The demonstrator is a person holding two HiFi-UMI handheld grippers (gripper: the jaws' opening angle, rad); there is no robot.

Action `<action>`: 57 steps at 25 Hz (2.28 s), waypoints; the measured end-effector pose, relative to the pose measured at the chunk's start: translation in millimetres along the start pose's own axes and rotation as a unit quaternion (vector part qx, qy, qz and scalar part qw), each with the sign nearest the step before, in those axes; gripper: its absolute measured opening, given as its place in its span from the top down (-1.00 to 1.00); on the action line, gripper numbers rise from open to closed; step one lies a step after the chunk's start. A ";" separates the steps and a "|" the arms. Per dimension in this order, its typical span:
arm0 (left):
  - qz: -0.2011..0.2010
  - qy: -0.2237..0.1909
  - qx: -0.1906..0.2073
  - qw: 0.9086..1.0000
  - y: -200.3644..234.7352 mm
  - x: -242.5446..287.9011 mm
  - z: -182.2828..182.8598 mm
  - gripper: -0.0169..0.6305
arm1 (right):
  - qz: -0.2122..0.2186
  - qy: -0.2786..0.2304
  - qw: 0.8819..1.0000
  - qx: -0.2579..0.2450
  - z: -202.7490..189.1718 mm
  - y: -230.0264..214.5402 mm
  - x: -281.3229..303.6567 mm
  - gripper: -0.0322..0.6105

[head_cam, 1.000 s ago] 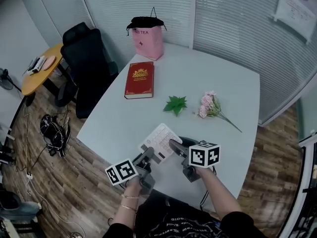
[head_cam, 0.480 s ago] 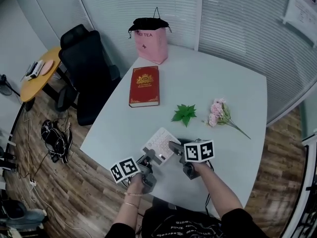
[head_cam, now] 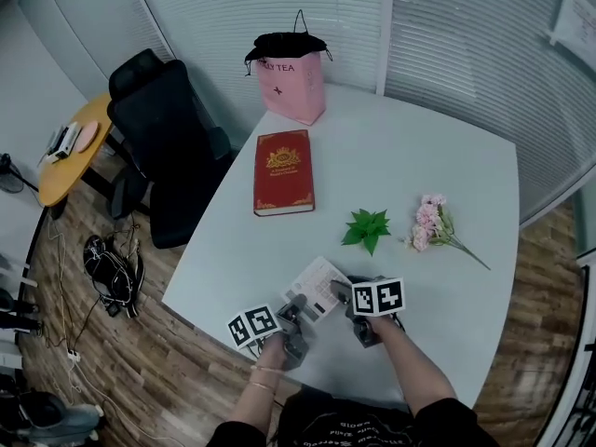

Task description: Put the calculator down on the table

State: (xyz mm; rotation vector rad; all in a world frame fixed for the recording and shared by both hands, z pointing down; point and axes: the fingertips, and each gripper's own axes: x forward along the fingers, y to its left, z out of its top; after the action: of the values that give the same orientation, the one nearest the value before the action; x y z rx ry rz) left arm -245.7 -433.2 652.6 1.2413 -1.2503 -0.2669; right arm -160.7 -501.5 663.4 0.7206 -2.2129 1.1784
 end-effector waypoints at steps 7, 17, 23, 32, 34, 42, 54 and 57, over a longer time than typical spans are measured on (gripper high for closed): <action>0.021 0.006 -0.007 1.000 9.0 9.4 18.4 0.66 | -0.031 0.006 0.999 -0.015 10.1 -2.6 18.0 0.23; 0.069 -0.001 0.030 0.997 12.6 11.7 24.8 0.64 | -0.119 0.011 0.989 -0.087 10.7 -1.3 22.8 0.19; 0.092 -0.011 0.079 0.993 13.0 11.5 24.8 0.21 | -0.131 0.008 0.987 -0.096 12.6 -8.2 17.3 -0.14; 0.102 -0.039 0.292 0.950 -15.8 -14.5 16.0 -0.12 | -0.106 -0.053 0.973 -0.199 23.0 27.9 -27.1 -0.24; 0.094 -0.046 0.328 0.939 -25.5 -25.2 7.9 -0.12 | -0.117 -0.066 0.963 -0.233 22.6 33.9 -44.0 -0.24; 0.054 -0.096 0.403 0.908 -61.8 -73.8 -33.6 -0.12 | -0.101 -0.137 0.938 -0.302 5.2 60.5 -114.9 -0.24; 0.022 -0.133 0.460 0.878 -85.6 -123.8 -137.4 -0.12 | -0.074 -0.192 0.914 -0.349 -66.9 76.8 -200.9 -0.24; 0.024 -0.137 0.461 0.876 -80.9 -126.8 -161.9 -0.12 | -0.071 -0.193 0.913 -0.352 -88.2 70.5 -214.5 -0.24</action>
State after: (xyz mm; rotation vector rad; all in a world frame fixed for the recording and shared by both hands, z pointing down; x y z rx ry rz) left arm -126.0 -281.2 545.8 2.0248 -1.7370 0.2477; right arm -35.8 -348.2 523.1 0.8162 -2.5963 0.1099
